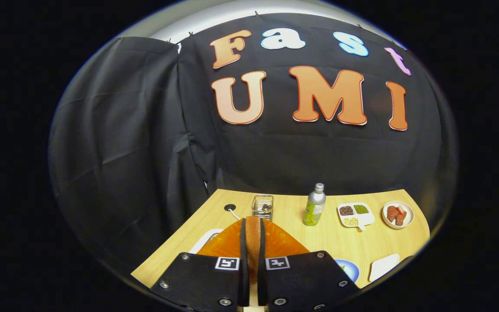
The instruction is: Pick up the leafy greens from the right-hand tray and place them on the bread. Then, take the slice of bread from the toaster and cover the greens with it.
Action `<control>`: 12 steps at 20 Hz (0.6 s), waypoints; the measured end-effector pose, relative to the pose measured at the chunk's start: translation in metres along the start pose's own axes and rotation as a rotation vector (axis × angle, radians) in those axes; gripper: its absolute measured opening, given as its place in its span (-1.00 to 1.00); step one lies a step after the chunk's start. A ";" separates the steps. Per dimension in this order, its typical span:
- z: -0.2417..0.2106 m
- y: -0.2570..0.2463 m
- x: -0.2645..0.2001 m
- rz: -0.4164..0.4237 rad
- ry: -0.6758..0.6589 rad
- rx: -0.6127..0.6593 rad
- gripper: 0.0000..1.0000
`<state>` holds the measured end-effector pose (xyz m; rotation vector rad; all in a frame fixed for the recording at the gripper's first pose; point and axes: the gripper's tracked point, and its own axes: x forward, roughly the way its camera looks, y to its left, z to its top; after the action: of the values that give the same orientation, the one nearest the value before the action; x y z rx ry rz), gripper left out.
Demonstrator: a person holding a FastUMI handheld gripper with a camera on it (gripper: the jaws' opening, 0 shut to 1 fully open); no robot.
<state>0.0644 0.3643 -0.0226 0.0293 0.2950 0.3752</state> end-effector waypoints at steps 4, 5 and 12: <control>-0.014 -0.027 -0.006 0.020 0.002 -0.005 -0.84; -0.019 -0.035 -0.006 0.014 0.012 -0.004 -0.84; -0.069 -0.091 -0.002 -0.012 0.103 0.021 -0.84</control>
<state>0.0751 0.2776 -0.0959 0.0287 0.4011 0.3626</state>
